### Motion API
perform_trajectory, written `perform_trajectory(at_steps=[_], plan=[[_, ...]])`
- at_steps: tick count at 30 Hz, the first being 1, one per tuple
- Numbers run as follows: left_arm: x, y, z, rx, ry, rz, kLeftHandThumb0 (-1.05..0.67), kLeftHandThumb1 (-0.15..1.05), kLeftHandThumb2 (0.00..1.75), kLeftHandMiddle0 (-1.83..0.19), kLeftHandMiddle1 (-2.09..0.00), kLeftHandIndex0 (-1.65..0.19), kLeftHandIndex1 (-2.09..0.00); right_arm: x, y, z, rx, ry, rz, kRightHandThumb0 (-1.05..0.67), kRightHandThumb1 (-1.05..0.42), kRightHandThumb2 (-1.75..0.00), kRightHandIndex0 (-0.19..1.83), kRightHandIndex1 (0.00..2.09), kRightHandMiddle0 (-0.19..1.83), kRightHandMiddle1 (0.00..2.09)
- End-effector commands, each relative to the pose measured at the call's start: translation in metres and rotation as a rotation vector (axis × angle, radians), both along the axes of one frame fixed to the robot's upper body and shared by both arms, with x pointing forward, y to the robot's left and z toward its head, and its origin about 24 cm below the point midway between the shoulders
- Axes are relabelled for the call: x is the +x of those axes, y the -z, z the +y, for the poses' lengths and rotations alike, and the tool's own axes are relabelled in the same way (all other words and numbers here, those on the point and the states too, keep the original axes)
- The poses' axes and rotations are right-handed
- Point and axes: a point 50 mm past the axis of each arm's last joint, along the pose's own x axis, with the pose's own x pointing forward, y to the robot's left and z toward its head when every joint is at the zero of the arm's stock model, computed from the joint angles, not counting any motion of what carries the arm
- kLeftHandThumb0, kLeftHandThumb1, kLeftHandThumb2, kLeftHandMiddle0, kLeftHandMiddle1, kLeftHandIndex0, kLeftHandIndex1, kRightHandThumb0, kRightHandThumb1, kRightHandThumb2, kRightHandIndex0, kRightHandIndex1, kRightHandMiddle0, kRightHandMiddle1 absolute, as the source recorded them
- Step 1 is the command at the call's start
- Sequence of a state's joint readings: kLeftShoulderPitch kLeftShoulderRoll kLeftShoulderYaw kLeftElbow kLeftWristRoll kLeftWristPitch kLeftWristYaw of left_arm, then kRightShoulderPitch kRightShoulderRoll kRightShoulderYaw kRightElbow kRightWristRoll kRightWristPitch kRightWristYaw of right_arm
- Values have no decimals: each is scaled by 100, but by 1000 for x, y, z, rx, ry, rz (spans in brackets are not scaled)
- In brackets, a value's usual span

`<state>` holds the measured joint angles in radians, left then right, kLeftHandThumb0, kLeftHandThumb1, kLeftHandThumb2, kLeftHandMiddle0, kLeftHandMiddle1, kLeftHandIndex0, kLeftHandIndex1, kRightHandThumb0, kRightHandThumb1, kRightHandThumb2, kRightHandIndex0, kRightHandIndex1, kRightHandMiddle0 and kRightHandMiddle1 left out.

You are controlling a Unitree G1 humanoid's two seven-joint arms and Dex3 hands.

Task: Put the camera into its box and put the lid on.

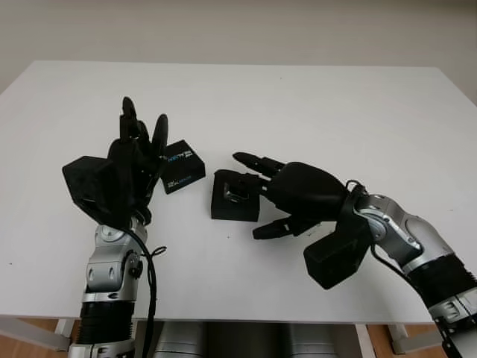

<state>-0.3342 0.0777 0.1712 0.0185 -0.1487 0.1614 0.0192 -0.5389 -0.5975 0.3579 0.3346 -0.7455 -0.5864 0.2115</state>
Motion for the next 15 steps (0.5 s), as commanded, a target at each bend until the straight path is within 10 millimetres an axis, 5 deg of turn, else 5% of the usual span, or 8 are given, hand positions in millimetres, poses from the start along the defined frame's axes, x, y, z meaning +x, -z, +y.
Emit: perform_trajectory(at_steps=[1,15], plan=[[-3,-2,0,2,-1,-9,-68,105,38,19,0,19,0,1,-8,5,-2,-13,-39,-83,-105,-55,-12,2,-7,5],[-6,1,-3,14,-8,-2,-70,105,39,19,0,19,0,-2,-1,16,-34,-51,-74,-88,-105,-64,-17,3,-7,5]])
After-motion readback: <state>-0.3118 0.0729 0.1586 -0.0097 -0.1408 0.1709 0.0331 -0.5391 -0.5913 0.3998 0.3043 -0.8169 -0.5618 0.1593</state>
